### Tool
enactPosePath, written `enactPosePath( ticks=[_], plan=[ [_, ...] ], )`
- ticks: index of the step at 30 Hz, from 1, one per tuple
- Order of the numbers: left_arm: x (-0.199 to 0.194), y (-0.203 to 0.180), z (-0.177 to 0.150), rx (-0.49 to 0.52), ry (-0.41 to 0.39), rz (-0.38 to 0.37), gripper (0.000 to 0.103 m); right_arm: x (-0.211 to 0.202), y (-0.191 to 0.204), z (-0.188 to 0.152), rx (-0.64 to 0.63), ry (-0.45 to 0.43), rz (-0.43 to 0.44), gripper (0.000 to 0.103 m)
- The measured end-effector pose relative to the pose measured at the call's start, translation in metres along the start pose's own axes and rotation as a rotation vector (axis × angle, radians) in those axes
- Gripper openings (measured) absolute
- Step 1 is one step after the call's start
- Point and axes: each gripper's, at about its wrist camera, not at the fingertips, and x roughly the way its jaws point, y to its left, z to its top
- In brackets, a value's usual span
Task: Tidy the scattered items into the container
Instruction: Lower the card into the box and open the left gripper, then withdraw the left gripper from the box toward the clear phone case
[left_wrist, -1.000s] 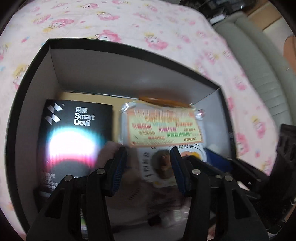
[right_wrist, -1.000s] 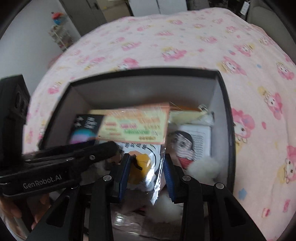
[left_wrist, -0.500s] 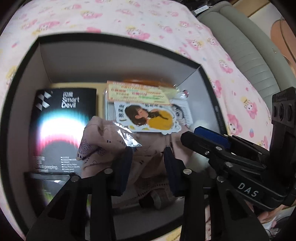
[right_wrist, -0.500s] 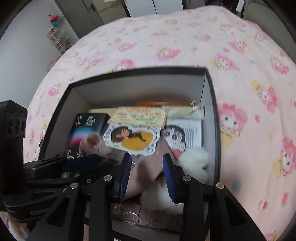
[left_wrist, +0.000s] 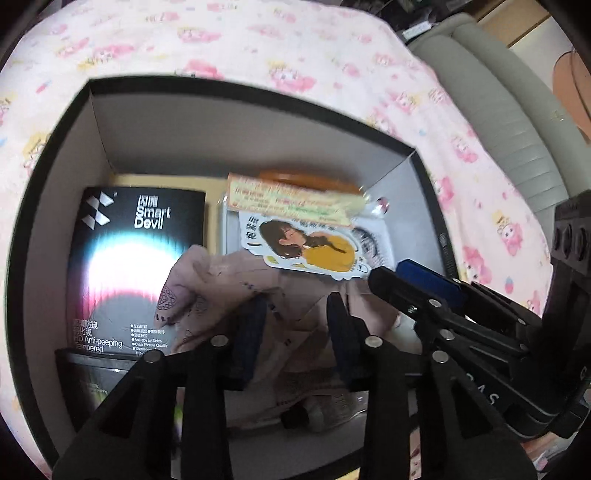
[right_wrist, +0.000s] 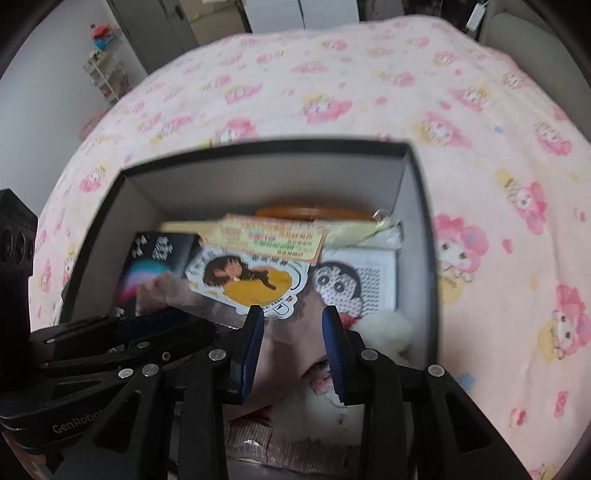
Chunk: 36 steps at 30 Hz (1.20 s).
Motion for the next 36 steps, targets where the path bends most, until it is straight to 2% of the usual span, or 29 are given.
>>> enactPosePath(
  ticks=[2,5,8,10,13,16,18,23,27,31,36],
  plan=[
    [0.003,0.001,0.003,-0.008,0.009,0.026,0.04,-0.006,-0.002,-0.001,0.007,-0.025,-0.026,0.03],
    [0.012,0.003,0.011,-0.025,0.051,0.069,0.039,0.005,-0.004,0.001,0.022,0.019,-0.037,0.031],
    [0.022,0.005,0.01,-0.041,0.088,0.081,0.039,0.012,0.001,0.006,-0.02,0.015,-0.104,0.031],
    [0.022,0.004,0.011,-0.042,0.082,0.078,0.039,0.014,0.002,0.007,-0.036,0.015,-0.123,0.031],
    [0.008,0.001,0.01,-0.033,0.043,0.07,0.04,0.015,0.003,0.006,-0.034,0.013,-0.118,0.031],
    [-0.015,-0.007,0.001,0.004,-0.024,0.055,0.045,0.006,0.002,0.005,-0.012,-0.008,-0.095,0.031],
    [-0.035,-0.012,-0.002,0.029,-0.07,0.046,0.05,-0.008,0.004,0.004,-0.001,-0.053,-0.093,0.032],
    [-0.074,-0.025,-0.015,0.077,-0.154,0.032,0.05,-0.055,0.015,-0.013,0.003,-0.172,-0.091,0.036],
    [-0.093,-0.032,-0.033,0.114,-0.172,0.022,0.05,-0.082,0.027,-0.032,0.005,-0.222,-0.079,0.037],
    [-0.118,-0.033,-0.057,0.161,-0.189,0.029,0.051,-0.1,0.035,-0.055,0.016,-0.223,-0.031,0.037],
    [-0.141,-0.025,-0.083,0.171,-0.202,0.022,0.051,-0.119,0.06,-0.079,0.003,-0.244,-0.026,0.037]
  ],
)
